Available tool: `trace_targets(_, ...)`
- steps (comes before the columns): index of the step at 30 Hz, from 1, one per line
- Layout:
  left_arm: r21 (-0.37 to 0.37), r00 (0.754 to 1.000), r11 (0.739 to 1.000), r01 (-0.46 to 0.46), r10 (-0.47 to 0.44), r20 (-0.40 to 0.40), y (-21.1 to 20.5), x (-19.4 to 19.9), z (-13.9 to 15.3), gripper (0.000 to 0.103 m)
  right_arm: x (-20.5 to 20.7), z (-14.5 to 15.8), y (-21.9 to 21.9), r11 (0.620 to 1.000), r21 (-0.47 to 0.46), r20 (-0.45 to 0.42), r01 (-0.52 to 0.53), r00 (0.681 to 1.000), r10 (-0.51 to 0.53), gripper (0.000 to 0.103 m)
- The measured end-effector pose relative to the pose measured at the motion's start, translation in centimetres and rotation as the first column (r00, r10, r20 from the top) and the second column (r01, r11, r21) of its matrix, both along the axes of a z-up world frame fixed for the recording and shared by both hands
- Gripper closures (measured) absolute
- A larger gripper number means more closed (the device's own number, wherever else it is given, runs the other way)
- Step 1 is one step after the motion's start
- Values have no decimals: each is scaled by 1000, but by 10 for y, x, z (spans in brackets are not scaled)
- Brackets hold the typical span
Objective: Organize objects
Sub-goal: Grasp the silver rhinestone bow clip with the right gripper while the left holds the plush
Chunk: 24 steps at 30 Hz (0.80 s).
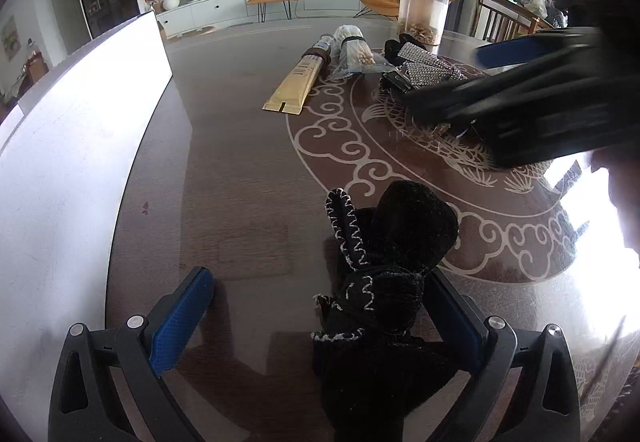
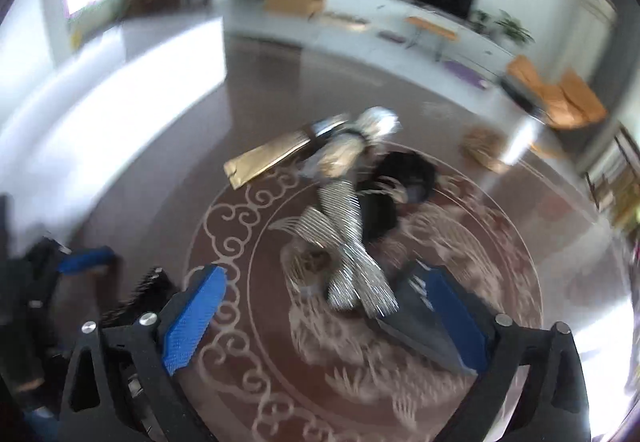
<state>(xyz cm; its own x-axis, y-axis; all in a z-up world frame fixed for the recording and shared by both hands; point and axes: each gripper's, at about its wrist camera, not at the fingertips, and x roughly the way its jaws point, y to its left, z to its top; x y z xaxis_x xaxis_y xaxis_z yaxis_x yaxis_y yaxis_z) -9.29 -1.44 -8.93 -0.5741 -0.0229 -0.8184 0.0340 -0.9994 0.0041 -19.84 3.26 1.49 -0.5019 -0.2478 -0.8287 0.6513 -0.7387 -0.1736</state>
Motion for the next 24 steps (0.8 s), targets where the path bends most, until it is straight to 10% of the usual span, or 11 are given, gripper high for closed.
trace_targets(2, 0, 1000, 1000, 0, 0, 0, 0, 0, 0, 0, -7, -13, -9, 1000, -6, 44, -27, 999, 27, 17)
trace_targets(4, 0, 1000, 1000, 0, 0, 0, 0, 0, 0, 0, -15, -22, -11, 1000, 4, 95, -10, 995, 10, 51)
trace_targets(14, 0, 1000, 1000, -1, 1, 0, 0, -1, -1, 0, 60, -21, 52, 988, -71, 101, 139, 986, -131, 51)
trace_targets(21, -1, 1000, 1000, -2, 2, -1, 0, 0, 0, 0, 119, -19, 100, 886, -215, 111, 411, 912, -396, 50)
trace_targets(24, -1, 1000, 1000, -2, 2, -1, 0, 0, 0, 0, 126, -20, 103, 851, -259, 59, 457, 887, -458, 20)
